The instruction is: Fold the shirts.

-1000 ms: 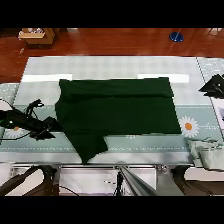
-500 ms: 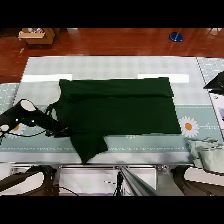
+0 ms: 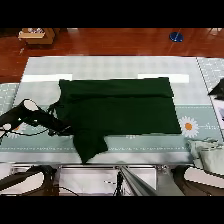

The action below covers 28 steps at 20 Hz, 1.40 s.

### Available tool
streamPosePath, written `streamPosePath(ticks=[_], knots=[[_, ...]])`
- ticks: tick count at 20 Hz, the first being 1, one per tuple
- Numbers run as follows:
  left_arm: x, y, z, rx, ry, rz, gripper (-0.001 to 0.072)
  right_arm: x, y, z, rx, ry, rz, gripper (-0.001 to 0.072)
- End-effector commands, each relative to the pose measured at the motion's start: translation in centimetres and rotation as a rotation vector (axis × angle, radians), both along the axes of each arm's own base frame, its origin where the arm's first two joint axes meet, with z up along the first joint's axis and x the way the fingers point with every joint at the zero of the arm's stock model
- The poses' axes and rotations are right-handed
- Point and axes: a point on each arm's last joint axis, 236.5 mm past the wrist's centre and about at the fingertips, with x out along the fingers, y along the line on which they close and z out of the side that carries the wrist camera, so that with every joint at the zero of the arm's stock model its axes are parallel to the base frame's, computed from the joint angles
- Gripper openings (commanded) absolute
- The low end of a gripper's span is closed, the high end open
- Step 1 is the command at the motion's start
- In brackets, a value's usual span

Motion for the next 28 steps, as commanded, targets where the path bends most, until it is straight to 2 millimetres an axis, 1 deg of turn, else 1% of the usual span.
streamPosePath(ticks=[1,2,3,4,6,8,12,15,18,21,24,25,26,27,28], knots=[[-0.4,0.2,0.0,0.002,-0.004,-0.041,0.0033,-3.3,2.0,-3.7,0.129,0.087,0.018,0.0501],[-0.5,0.2,0.1,0.0,-0.004,-0.049,0.0032,-3.6,3.8,-4.5,0.201,0.063,0.043,0.0515],[-0.6,0.3,0.0,0.004,-0.004,-0.052,0.0032,-4.4,4.7,-5.8,0.222,0.064,0.053,0.0567],[-0.6,0.3,0.0,0.005,-0.003,-0.052,0.0032,-5.3,4.9,-7.2,0.215,0.083,0.051,0.0567],[-0.6,0.3,0.0,0.005,-0.004,-0.053,0.0032,-7.2,4.5,-9.6,0.168,0.138,0.054,0.0568],[-0.5,0.3,0.0,0.003,-0.013,-0.065,0.0033,-7.8,4.6,-10.9,0.158,0.143,0.056,0.0567],[-0.5,0.3,0.0,0.002,-0.015,-0.067,0.0033,-8.3,5.1,-12.8,0.16,0.145,0.028,0.0568],[-0.5,0.3,0.0,0.002,-0.015,-0.067,0.0033,-8.9,6.8,-13.9,0.212,0.146,0.014,0.0567],[-0.5,0.3,0.0,0.002,-0.016,-0.068,0.0033,-9.9,8.1,-14.8,0.252,0.168,-0.004,0.0567],[-0.5,0.3,0.0,0.0,-0.019,-0.073,0.0033,-9.7,9.6,-15.3,0.291,0.153,-0.029,0.0549],[-0.5,0.3,0.0,0.0,-0.019,-0.073,0.0033,-9.0,11.2,-16.0,0.271,0.162,-0.011,0.0546],[-0.5,0.3,0.0,0.0,-0.02,-0.073,0.0033,-8.8,11.8,-16.1,0.258,0.166,0.003,0.0485],[-0.5,0.3,0.0,0.0,-0.02,-0.073,0.0033,-8.7,12.4,-16.1,0.253,0.166,0.029,0.0283],[-0.5,0.3,0.0,0.0,-0.02,-0.074,0.0032,-8.5,12.8,-16.1,0.25,0.165,0.05,0.0037],[-0.6,0.3,0.1,-0.007,-0.024,-0.085,0.0033,-8.6,13.1,-15.8,0.257,0.169,0.068,0.0023]])
